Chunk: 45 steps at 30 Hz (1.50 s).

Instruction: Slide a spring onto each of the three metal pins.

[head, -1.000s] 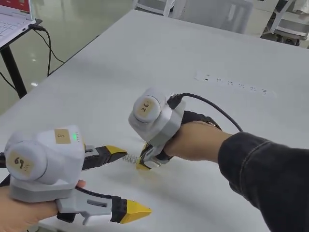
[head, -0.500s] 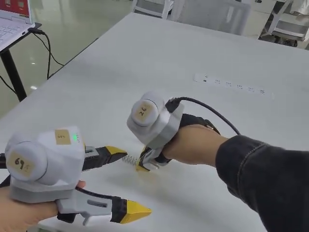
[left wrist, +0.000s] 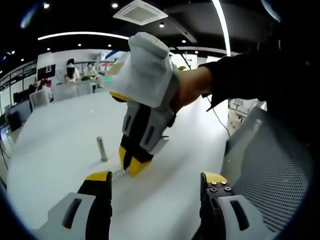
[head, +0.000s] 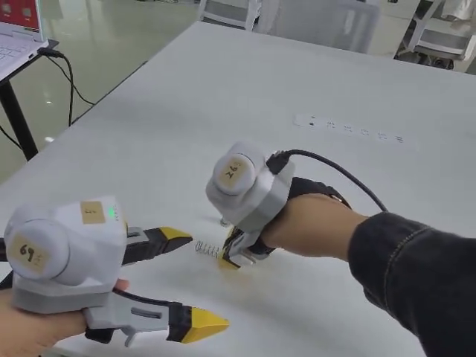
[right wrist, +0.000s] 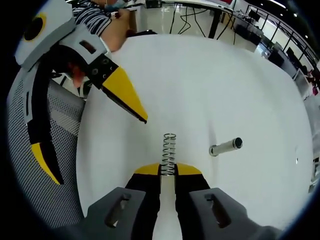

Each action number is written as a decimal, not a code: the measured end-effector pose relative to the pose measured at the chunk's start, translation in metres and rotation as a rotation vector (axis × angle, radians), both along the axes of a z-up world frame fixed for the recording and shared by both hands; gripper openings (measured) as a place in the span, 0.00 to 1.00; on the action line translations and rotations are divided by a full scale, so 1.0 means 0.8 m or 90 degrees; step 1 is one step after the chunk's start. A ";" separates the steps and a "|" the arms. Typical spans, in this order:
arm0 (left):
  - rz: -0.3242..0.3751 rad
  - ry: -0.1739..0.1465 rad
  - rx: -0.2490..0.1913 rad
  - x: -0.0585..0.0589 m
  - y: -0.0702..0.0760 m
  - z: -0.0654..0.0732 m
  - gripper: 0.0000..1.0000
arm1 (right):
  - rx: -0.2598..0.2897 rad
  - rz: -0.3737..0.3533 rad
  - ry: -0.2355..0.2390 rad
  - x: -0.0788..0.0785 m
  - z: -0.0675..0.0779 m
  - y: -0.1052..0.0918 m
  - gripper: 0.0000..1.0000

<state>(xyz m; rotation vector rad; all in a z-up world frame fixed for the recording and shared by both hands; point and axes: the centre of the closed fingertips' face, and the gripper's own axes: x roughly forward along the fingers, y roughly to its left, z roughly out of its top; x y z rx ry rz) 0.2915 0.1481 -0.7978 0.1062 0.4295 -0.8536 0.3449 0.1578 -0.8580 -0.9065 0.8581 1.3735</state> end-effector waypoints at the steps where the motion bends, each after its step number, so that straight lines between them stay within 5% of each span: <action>1: 0.000 0.002 0.001 0.000 0.000 -0.001 0.67 | 0.001 0.000 0.001 -0.001 0.003 -0.002 0.07; 24: -0.005 -0.007 0.013 0.004 0.002 -0.003 0.63 | 0.005 0.059 0.000 -0.031 0.038 -0.015 0.07; 45: -0.065 -0.035 0.050 -0.003 -0.008 -0.008 0.27 | -0.042 0.188 0.005 -0.066 0.046 -0.030 0.07</action>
